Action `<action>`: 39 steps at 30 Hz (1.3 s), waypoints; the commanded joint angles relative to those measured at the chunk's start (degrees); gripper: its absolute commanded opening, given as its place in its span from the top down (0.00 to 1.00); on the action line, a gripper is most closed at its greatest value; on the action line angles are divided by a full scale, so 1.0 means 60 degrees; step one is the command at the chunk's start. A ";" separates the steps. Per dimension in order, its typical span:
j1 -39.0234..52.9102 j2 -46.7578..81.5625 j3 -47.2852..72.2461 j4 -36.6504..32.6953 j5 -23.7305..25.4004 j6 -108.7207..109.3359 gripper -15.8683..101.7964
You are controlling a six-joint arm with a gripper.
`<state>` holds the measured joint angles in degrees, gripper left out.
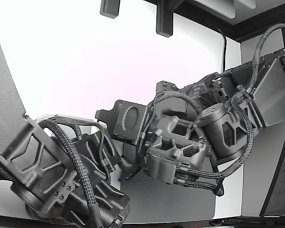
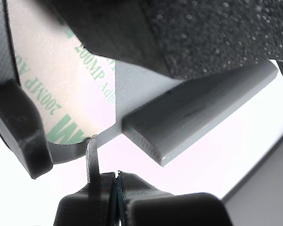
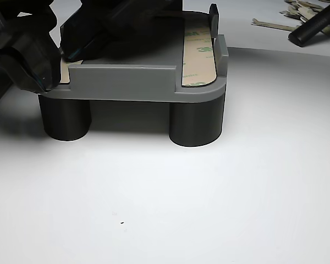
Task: Peel off protective film from adhesive tape.
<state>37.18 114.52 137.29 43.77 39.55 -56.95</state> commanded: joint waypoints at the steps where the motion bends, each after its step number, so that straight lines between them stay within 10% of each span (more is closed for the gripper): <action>1: -0.0059 0.0146 -0.0220 -0.0044 0.0059 -0.0015 0.96; 39: -0.0015 -0.0015 -0.0469 0.0103 0.0044 0.0073 0.96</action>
<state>37.35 113.55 136.41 44.65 39.64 -56.60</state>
